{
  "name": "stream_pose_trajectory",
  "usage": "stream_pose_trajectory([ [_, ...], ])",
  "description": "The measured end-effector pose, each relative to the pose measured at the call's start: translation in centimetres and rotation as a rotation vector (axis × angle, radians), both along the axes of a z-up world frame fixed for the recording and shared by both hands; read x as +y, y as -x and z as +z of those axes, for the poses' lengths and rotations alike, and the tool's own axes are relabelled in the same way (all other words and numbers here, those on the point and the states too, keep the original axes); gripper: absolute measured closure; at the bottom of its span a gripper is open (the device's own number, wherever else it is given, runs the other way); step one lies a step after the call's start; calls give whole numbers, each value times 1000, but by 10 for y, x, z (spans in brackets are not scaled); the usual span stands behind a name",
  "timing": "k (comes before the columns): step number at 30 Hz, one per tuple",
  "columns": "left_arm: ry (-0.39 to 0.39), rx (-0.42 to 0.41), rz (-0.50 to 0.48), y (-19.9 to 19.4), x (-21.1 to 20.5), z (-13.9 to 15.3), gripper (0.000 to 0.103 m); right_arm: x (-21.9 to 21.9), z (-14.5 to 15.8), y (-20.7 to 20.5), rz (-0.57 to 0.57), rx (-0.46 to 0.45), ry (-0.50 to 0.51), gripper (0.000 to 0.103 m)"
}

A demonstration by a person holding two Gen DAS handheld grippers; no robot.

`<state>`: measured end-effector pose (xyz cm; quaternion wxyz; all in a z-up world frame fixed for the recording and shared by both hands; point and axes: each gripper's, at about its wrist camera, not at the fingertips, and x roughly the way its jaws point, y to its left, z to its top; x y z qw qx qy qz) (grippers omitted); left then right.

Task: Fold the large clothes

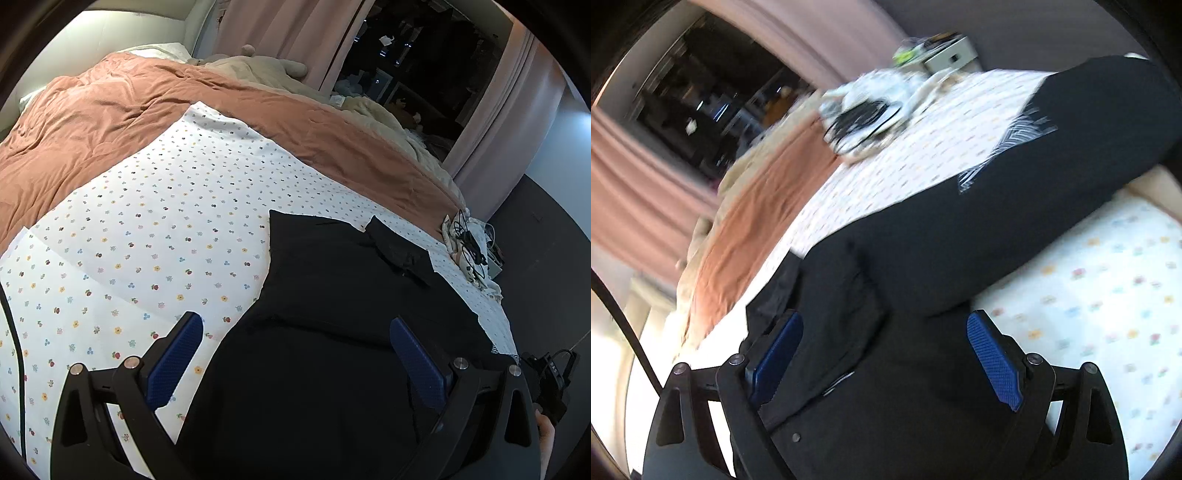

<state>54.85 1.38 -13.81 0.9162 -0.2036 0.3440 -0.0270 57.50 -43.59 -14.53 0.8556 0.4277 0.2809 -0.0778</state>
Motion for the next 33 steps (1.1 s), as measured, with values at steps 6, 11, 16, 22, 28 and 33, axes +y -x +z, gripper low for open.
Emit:
stream_pose_trajectory([
  [6, -2, 2, 2, 0, -2, 1, 0, -24, -4, 12, -83, 2, 6, 36],
  [11, -28, 11, 9, -2, -6, -2, 0, -40, -14, 20, -136, 7, -14, 42],
  [16, -45, 29, 13, -5, -9, -8, 0, -52, -25, 30, -187, 18, -49, 42],
  [22, -65, 48, 16, -7, -9, -14, 0, -62, -31, 49, -256, -11, -84, 66],
  [28, -61, 45, 28, -6, -5, -13, 0, -47, -8, 60, -258, -122, -8, 100],
  [33, -53, 40, 26, -4, -4, -12, 0, -5, 39, 66, -195, -221, 95, 101],
])
